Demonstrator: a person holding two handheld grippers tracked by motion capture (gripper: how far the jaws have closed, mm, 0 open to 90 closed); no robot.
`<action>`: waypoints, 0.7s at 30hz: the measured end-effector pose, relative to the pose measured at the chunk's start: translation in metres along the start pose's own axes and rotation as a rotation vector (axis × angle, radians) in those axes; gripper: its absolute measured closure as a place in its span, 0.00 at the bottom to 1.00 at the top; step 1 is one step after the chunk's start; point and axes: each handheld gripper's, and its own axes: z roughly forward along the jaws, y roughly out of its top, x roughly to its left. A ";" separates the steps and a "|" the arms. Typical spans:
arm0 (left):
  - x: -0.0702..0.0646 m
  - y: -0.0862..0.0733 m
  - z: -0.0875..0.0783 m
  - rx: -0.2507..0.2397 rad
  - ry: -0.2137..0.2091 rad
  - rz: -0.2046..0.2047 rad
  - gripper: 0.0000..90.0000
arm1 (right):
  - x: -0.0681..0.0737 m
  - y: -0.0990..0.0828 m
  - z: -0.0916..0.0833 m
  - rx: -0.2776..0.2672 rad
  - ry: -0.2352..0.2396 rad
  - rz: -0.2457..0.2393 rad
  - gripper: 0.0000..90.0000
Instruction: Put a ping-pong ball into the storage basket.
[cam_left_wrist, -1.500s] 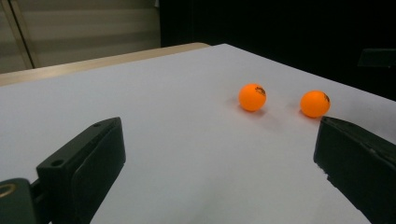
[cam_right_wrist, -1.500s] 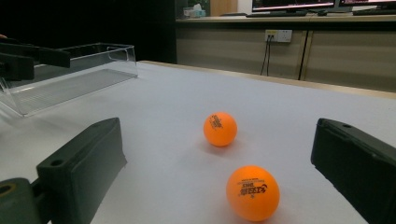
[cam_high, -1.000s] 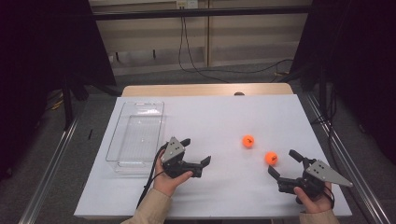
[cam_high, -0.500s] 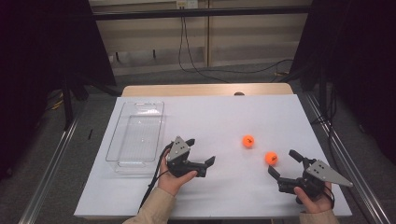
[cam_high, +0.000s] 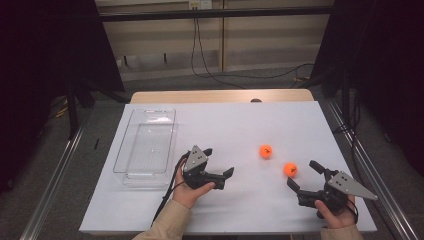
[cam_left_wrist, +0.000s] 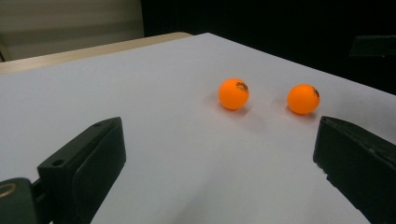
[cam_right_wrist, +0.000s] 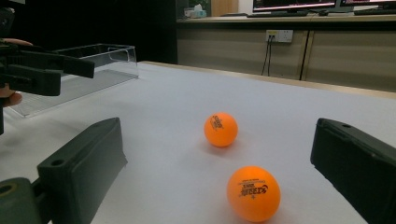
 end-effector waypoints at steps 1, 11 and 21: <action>0.000 0.000 0.000 0.004 0.001 0.002 0.03 | 0.000 0.000 0.000 0.000 0.001 0.000 0.03; -0.003 0.001 0.007 0.011 -0.011 0.010 0.03 | 0.000 0.000 0.000 -0.001 0.004 0.000 0.03; -0.006 0.003 0.012 0.018 -0.022 0.011 0.03 | 0.000 0.000 0.000 -0.002 0.004 0.000 0.03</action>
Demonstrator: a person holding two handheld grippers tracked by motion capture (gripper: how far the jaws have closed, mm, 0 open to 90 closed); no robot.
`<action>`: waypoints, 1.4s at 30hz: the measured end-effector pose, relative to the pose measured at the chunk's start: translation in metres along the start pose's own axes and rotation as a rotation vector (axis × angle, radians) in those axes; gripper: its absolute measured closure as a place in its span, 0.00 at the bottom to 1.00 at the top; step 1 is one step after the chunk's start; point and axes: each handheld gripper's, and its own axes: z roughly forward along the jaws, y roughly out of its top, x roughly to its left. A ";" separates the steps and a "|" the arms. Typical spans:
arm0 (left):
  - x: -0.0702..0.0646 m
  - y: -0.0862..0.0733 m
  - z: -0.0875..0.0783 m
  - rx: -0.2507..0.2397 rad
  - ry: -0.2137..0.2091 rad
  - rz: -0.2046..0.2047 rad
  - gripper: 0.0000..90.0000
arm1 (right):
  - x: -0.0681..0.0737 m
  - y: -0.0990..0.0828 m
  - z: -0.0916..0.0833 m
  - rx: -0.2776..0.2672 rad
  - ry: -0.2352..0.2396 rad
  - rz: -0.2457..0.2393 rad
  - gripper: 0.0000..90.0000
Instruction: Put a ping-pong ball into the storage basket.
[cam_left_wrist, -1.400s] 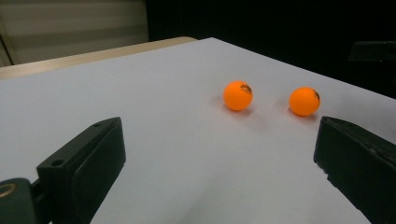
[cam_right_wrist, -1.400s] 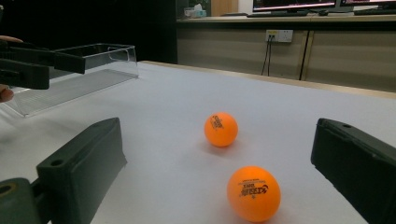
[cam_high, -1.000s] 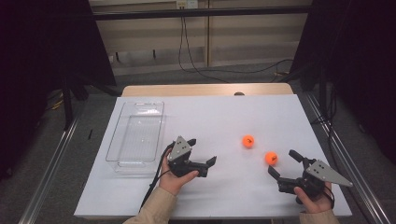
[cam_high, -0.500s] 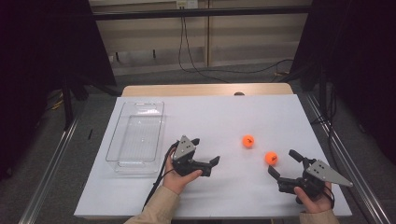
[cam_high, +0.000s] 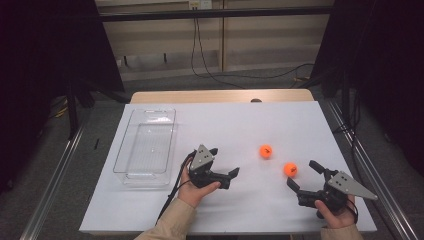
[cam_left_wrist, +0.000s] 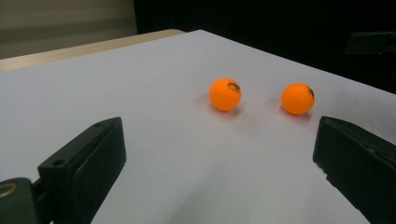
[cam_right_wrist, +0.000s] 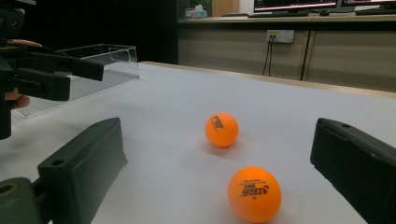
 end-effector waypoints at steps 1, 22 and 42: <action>0.000 0.000 0.001 -0.001 0.000 -0.001 0.03 | 0.000 0.000 0.000 0.000 0.000 0.000 0.03; -0.005 0.002 0.012 0.026 -0.013 0.015 0.03 | 0.000 0.000 0.000 -0.004 0.001 0.009 0.03; -0.012 0.006 0.024 0.049 -0.035 0.027 0.03 | 0.000 0.001 0.000 -0.005 0.003 0.006 0.03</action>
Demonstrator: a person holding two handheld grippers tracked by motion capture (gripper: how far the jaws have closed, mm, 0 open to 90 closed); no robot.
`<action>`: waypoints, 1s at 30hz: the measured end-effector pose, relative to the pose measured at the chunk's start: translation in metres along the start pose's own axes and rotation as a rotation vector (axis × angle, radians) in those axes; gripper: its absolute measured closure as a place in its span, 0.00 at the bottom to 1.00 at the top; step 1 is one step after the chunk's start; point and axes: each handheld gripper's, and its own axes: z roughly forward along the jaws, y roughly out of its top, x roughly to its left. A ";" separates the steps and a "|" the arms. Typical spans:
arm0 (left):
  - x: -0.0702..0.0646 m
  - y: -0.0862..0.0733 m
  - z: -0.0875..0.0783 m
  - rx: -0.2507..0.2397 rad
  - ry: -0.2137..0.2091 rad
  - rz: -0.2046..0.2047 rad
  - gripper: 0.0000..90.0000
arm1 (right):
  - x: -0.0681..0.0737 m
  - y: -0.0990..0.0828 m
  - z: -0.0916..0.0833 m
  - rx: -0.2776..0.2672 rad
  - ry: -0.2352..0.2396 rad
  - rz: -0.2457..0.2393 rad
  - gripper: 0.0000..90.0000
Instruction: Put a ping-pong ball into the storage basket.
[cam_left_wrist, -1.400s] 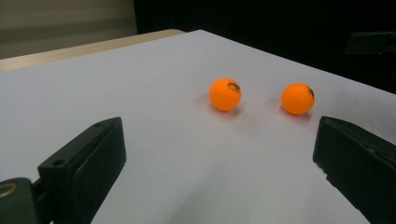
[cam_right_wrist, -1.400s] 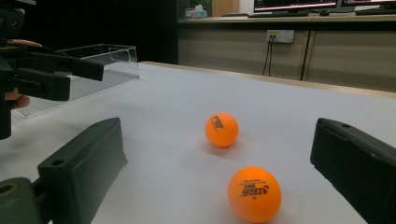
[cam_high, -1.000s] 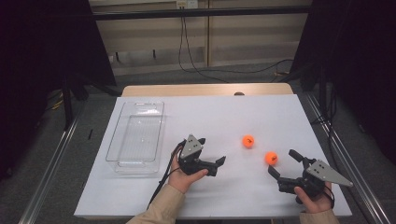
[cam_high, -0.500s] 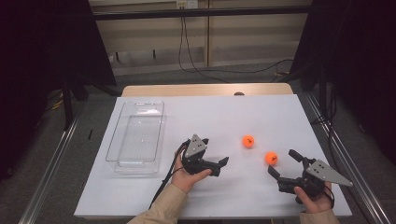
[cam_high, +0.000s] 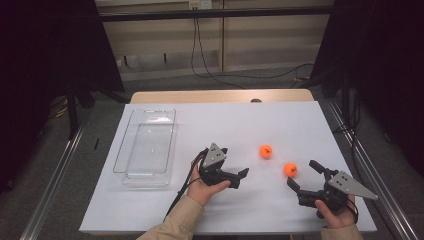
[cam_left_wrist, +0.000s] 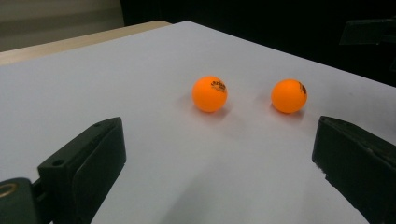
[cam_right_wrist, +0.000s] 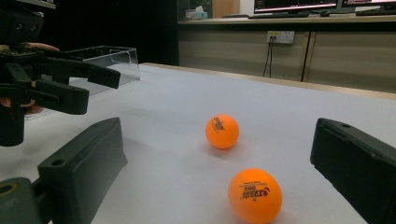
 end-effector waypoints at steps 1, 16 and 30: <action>0.000 0.000 0.001 0.003 -0.007 0.004 0.03 | 0.000 0.000 0.000 0.001 0.000 0.000 0.03; -0.004 0.002 0.015 0.045 -0.028 0.001 0.03 | 0.000 0.000 0.000 -0.001 0.002 0.001 0.03; -0.006 0.005 0.026 0.065 -0.045 0.002 0.03 | 0.000 0.000 0.001 -0.001 0.003 0.005 0.03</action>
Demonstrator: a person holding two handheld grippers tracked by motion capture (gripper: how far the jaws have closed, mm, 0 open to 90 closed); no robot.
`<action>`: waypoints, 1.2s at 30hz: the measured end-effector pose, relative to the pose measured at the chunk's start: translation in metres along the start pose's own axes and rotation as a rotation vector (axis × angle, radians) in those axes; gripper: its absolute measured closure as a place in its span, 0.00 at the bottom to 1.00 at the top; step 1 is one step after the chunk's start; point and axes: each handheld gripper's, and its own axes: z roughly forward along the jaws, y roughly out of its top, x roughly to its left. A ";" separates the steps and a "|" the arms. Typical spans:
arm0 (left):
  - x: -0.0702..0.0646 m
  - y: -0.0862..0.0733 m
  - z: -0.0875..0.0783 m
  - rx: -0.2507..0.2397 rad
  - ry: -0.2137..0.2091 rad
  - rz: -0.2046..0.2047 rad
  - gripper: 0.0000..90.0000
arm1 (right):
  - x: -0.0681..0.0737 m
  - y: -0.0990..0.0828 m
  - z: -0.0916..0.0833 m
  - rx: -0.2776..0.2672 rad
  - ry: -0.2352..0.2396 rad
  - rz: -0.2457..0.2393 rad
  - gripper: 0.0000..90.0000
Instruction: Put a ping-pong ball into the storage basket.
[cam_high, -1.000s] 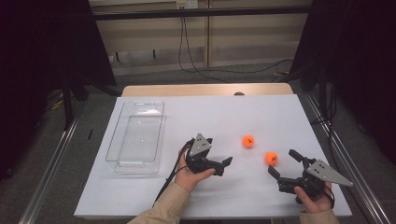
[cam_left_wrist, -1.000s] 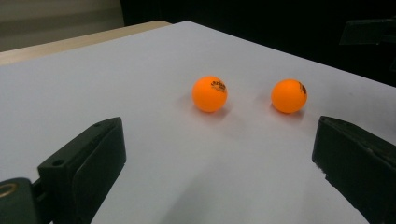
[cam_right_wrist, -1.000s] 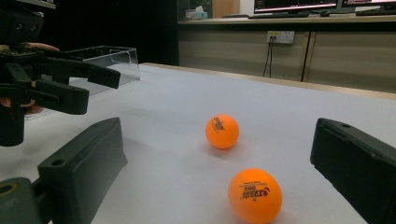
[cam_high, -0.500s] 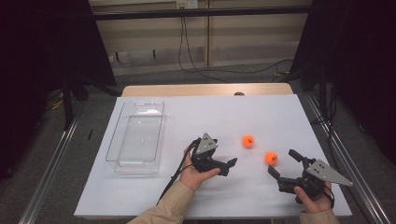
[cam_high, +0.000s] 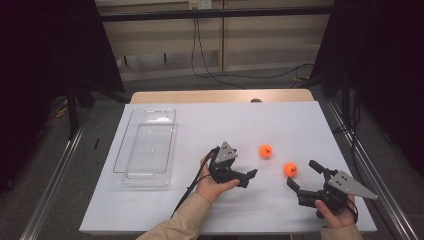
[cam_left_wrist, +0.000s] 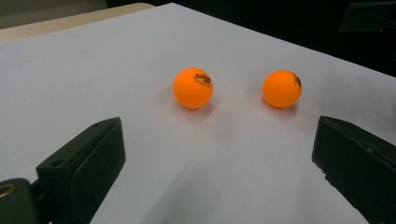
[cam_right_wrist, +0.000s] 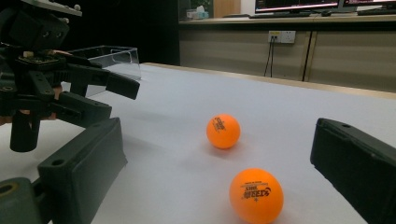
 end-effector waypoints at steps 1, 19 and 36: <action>0.000 0.000 0.001 0.001 -0.003 0.000 0.03 | 0.000 0.000 0.000 0.000 0.000 0.000 0.03; -0.004 0.003 0.009 0.014 -0.018 -0.007 0.03 | 0.000 0.000 0.000 0.000 0.001 0.002 0.03; -0.004 0.004 0.016 0.028 -0.034 -0.002 0.03 | 0.000 0.000 0.000 0.002 0.005 0.003 0.03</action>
